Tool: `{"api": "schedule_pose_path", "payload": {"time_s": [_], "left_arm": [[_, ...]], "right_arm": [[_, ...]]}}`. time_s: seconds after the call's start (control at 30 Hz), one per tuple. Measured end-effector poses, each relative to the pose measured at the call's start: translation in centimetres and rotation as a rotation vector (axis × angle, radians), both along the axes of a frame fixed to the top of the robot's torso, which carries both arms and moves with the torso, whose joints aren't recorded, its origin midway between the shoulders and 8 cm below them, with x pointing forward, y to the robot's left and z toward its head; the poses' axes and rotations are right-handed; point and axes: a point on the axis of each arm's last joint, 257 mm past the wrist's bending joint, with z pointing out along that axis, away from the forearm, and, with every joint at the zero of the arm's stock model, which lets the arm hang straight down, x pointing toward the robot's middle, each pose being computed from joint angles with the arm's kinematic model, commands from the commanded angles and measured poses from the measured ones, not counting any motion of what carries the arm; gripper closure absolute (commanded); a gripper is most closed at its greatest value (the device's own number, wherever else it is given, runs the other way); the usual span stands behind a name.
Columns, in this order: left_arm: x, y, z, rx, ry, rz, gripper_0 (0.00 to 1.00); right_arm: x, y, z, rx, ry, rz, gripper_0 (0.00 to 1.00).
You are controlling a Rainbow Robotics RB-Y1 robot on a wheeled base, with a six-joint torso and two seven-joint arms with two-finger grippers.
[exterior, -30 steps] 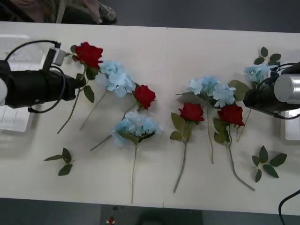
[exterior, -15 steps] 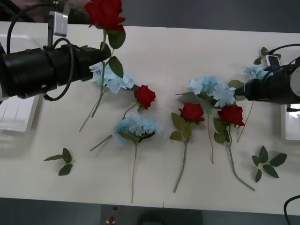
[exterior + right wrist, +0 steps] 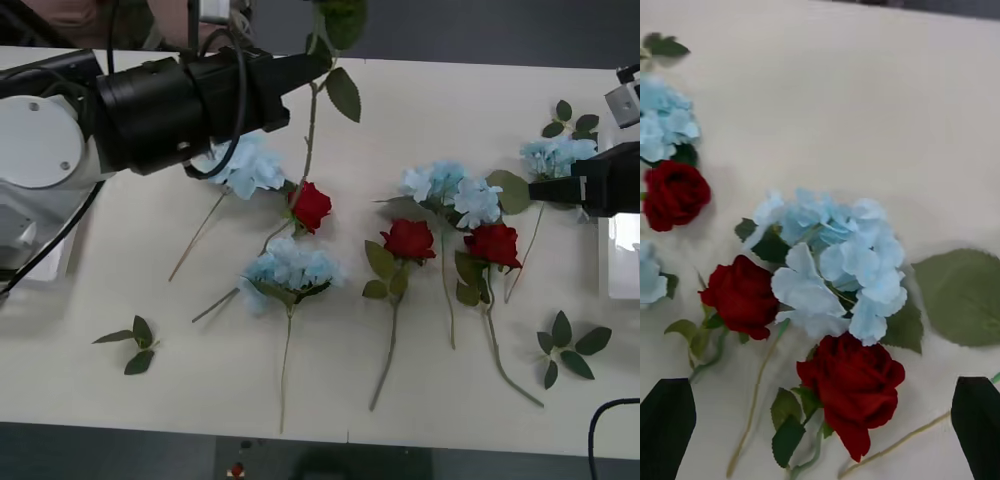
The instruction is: Put the red flowers into the right box and the blue flowers into the left box
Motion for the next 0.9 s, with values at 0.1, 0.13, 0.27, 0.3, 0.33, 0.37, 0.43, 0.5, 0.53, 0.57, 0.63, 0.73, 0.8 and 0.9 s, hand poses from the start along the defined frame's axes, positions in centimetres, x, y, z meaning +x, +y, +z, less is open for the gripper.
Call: {"api": "schedule_pose_path", "payload": {"time_s": [0.1,0.13,0.27,0.3,0.33,0.37,0.43,0.5,0.53,0.57,0.63,0.73,0.8,0.9], "left_arm": [[0.0,-2.0,0.7,-0.025,0.004,-0.029,1.0],[-0.1,-2.6,0.9,-0.034,0.005,-0.038,1.0],[0.0,-4.7,1.7,-0.075,0.018,-0.065,1.0],[0.1,-5.1,1.9,-0.085,0.022,-0.069,1.0],[0.1,-5.5,2.1,-0.094,0.026,-0.073,1.0],[0.2,-5.8,2.2,-0.1,0.027,-0.075,1.0],[0.5,-6.5,2.4,-0.103,0.023,-0.074,1.0],[0.8,-7.0,2.6,-0.106,0.022,-0.074,1.0],[0.9,-7.2,2.7,-0.11,0.024,-0.076,1.0],[1.0,-7.4,2.8,-0.115,0.027,-0.077,1.0],[1.2,-8.0,3.0,-0.131,0.035,-0.078,1.0],[1.7,-8.8,3.4,-0.168,0.05,-0.074,1.0],[1.8,-9.5,3.4,-0.178,0.058,-0.077,1.0],[1.5,-10.3,3.5,-0.19,0.065,-0.086,1.0]], "right_arm": [[-0.9,1.6,1.4,0.044,-0.043,0.082,0.0],[-1.2,2.2,1.9,0.052,-0.064,0.116,0.0],[-1.9,3.9,3.4,0.034,-0.167,0.235,0.0],[-2.0,4.2,3.6,0.03,-0.186,0.254,0.0],[-2.1,4.5,3.9,0.035,-0.2,0.268,0.0],[-2.1,4.9,4.3,0.047,-0.207,0.278,0.0],[-2.1,6.0,5.0,0.072,-0.224,0.301,0.0],[-2.2,7.5,5.5,0.093,-0.235,0.332,0.0],[-2.2,8.3,5.7,0.1,-0.239,0.348,0.0],[-2.0,9.1,5.8,0.107,-0.245,0.36,0.0],[-1.4,10.8,6.4,0.124,-0.269,0.371,0.0],[-0.4,13.1,6.7,0.122,-0.288,0.38,0.0],[0.1,14.4,6.5,0.113,-0.291,0.386,0.0],[0.7,16.5,6.5,0.123,-0.277,0.384,0.0]]}}
